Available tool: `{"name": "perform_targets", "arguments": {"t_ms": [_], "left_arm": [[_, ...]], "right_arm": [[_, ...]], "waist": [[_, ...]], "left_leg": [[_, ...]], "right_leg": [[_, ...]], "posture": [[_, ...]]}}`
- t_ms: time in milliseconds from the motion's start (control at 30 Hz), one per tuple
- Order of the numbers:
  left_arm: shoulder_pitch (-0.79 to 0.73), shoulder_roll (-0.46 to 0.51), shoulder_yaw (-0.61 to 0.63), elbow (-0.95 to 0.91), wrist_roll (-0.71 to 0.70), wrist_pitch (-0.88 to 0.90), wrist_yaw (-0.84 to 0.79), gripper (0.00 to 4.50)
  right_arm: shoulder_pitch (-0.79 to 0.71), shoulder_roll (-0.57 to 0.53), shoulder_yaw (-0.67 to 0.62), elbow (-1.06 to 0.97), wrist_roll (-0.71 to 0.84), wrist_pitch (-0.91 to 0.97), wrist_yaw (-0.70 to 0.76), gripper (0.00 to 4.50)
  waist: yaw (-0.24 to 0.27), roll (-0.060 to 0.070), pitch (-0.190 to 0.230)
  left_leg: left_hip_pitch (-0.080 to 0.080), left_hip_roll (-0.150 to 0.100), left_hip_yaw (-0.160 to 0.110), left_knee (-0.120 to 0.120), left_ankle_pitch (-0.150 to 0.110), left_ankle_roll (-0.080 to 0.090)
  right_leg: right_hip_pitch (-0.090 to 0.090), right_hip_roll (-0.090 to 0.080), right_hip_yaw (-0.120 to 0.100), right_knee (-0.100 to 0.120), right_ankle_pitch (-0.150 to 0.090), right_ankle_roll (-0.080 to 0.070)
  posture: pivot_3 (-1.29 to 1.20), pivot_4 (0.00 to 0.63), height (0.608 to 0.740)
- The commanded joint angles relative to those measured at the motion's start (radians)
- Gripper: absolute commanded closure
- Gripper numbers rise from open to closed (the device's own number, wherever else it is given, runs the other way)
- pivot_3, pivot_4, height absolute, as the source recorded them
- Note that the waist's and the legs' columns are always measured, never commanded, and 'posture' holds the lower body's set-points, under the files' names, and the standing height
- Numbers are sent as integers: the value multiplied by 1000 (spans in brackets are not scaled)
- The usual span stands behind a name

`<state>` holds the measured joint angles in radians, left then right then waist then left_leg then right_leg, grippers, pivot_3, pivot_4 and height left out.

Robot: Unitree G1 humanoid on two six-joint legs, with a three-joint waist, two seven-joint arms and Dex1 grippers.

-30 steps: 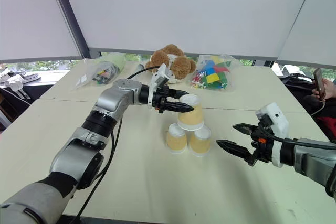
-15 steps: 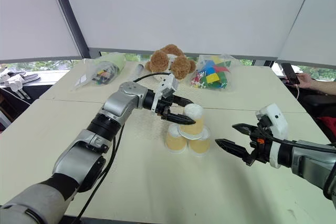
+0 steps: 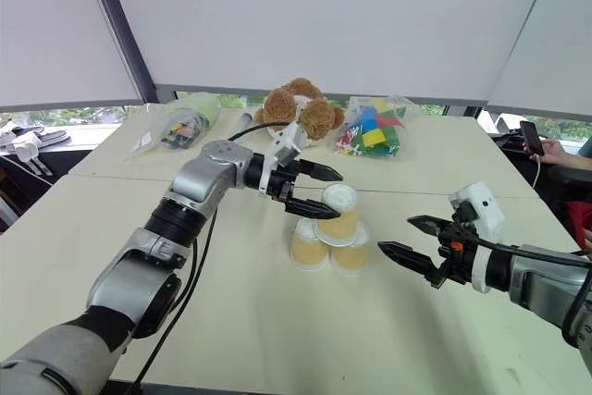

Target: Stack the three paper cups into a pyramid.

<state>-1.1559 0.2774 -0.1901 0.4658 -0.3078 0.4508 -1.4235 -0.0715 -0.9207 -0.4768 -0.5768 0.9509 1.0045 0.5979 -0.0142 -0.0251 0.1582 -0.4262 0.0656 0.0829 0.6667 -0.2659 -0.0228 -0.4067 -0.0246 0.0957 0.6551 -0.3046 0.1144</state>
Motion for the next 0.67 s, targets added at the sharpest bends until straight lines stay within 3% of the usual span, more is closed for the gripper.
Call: {"name": "perform_targets", "arguments": {"t_ms": [33,200,300,433,533,667], "left_arm": [[-43,55,97,-71,-87,82,6,35],[9,183,232,-124,-135,195,153,35],[152,281,290,-189,-112,244,261,35],[476,383,350,-397,-104,312,388,35],[645,394,398,-548,-146,377,464,35],[878,329,471,-783,-195,433,607,35]], "right_arm": [[-21,-1,-8,23,-14,-40,15,0],[-13,-12,-29,94,-47,-81,56,0],[1,-31,-16,166,-103,-119,99,0],[1,-45,28,246,-171,-167,151,0],[-18,-39,53,288,-199,-193,175,0],[-67,-15,122,384,-268,-262,198,0]], "waist": [[1,0,0],[-2,0,0],[0,3,-2],[-4,3,-2],[3,2,-1],[9,1,-1]], "left_leg": [[0,0,0,0,0,0],[1,0,0,0,0,0],[1,0,-1,0,0,0],[3,1,1,0,1,-1],[3,1,1,1,1,-2],[3,0,0,2,2,-3]], "right_leg": [[0,0,0,0,0,0],[0,0,0,2,0,0],[0,0,0,3,0,1],[1,-1,0,5,0,1],[0,-1,0,7,0,1],[3,-2,0,7,-1,0]], "posture": [[0,150,740],[0,150,740],[0,150,740],[0,150,740],[0,150,740],[0,150,740]]}}
